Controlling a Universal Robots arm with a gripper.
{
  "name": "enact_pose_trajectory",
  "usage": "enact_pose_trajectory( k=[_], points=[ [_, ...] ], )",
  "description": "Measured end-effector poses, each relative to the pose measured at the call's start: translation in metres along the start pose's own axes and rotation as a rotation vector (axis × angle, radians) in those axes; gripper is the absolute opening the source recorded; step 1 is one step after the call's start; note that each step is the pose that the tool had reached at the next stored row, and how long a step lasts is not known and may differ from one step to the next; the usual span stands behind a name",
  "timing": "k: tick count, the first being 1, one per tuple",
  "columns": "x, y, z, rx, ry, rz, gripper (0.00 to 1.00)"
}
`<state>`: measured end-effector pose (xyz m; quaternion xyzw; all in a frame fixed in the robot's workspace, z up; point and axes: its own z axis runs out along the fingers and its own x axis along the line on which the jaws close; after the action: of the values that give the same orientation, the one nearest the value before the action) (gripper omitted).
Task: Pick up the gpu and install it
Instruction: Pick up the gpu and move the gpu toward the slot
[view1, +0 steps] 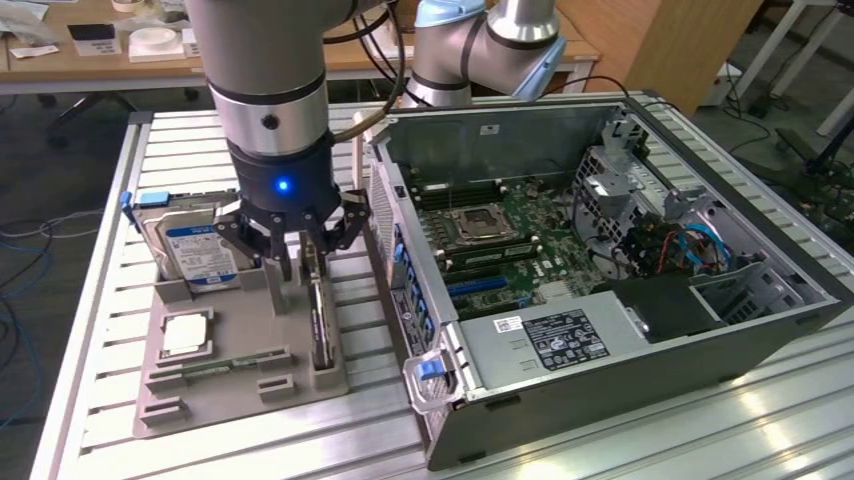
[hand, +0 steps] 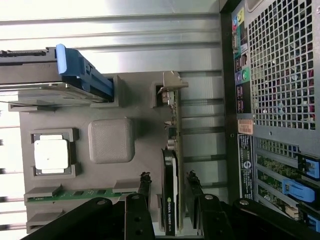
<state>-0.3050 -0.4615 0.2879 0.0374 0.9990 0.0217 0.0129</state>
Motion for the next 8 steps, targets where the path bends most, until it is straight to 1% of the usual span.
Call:
enact_pose_trajectory(
  k=[8],
  points=[
    [-0.0001, 0.0001, 0.0003, -0.0003, -0.0002, 0.0, 0.42]
  ],
)
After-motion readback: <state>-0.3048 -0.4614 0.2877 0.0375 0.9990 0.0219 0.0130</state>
